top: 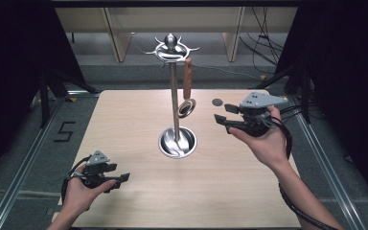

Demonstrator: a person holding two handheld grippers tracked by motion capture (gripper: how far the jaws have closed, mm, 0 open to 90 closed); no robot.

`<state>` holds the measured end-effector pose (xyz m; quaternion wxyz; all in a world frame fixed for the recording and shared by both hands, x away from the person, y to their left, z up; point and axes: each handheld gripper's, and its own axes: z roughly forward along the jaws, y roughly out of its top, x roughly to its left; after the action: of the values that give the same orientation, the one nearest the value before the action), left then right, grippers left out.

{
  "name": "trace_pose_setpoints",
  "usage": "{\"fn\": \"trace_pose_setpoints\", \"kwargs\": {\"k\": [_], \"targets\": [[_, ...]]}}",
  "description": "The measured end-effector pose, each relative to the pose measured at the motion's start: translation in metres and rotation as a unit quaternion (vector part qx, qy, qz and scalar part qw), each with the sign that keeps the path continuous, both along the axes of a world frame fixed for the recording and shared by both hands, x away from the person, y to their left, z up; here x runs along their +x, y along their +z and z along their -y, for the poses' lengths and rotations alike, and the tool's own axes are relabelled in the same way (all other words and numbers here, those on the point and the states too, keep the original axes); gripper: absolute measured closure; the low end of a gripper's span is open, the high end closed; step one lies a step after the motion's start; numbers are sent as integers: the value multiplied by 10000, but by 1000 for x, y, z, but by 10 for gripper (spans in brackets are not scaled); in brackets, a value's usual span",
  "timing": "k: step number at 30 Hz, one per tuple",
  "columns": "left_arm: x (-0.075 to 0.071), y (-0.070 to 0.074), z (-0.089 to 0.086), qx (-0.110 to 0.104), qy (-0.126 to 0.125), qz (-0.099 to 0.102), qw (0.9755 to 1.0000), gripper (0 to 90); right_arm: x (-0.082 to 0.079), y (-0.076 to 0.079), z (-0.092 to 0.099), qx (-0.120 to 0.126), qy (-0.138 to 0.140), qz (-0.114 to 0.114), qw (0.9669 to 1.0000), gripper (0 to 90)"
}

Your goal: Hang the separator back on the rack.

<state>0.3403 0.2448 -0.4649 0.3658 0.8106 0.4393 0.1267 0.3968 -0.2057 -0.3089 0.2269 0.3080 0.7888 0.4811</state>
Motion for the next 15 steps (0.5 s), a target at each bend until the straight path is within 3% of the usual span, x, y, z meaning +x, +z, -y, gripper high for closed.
{"fn": "trace_pose_setpoints", "kwargs": {"k": [2,9,12,13,15], "targets": [[0,-1,1,-22,36,-6,10000,320,-1,-7,11,-93,-22,14,10000,488],[1,-3,1,-10,-15,-29,10000,320,-9,-38,44,-28,-420,-353,9985,468],[0,-2,1,41,9,-47,10000,320,-10,-45,51,14,-535,-374,9979,468],[1,-4,3,-90,73,-39,9999,320,-10,-47,55,0,-553,-417,9976,467],[1,-4,3,-33,75,-67,9999,320,-11,-54,61,67,-651,-443,9969,467]]}}
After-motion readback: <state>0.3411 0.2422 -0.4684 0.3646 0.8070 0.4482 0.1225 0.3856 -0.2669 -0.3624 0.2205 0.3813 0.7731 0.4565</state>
